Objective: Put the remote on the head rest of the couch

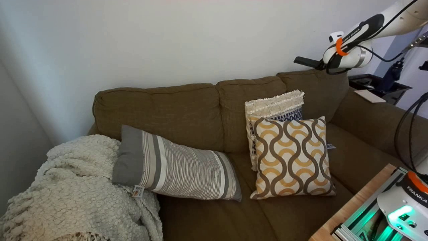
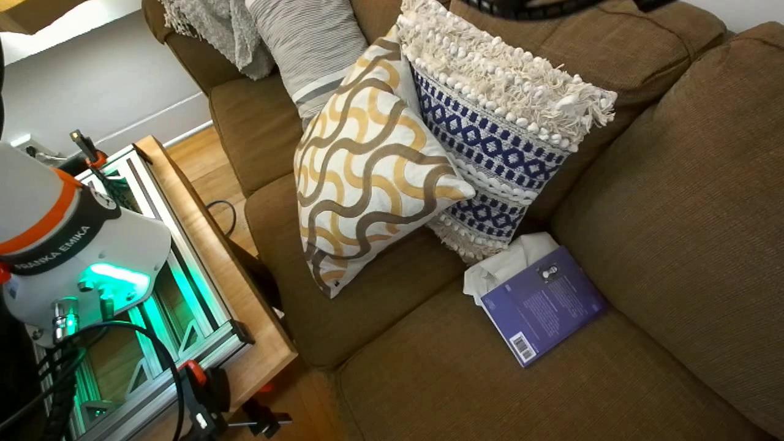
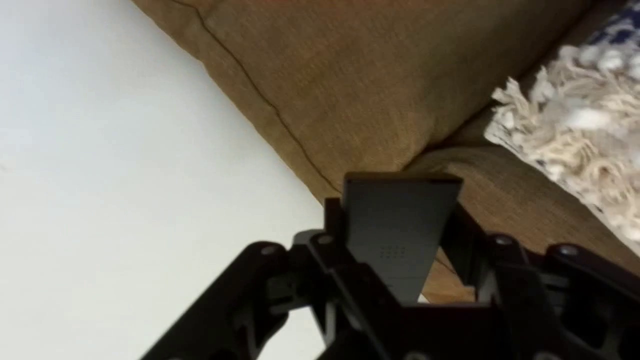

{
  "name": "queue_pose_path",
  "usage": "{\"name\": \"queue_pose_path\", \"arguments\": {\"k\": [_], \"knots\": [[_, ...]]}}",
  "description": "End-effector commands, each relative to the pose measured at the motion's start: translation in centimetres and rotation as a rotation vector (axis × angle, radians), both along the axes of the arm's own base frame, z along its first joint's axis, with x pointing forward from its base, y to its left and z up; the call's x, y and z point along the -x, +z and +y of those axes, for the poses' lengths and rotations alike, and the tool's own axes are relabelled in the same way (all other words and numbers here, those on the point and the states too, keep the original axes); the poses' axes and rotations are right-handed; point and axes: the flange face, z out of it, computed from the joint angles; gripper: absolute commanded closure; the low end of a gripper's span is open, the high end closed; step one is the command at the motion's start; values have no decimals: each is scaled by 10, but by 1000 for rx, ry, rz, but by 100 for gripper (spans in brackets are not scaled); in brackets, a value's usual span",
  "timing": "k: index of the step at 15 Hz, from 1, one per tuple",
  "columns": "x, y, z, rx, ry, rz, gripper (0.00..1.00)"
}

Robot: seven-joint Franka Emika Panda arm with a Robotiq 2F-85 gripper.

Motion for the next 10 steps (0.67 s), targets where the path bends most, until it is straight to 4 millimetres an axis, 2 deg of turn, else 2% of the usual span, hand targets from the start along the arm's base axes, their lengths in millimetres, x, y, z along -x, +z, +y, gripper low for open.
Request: {"name": "queue_pose_path", "arguments": {"k": [1, 2, 4, 5, 6, 10], "knots": [[-10, 8, 11, -23, 21, 24, 49], [-16, 14, 17, -31, 33, 32, 49], [-17, 13, 18, -32, 34, 37, 49], [-16, 12, 16, -32, 30, 40, 74], [-23, -4, 22, -74, 18, 59, 74], [-64, -45, 47, -167, -28, 114, 74]]}}
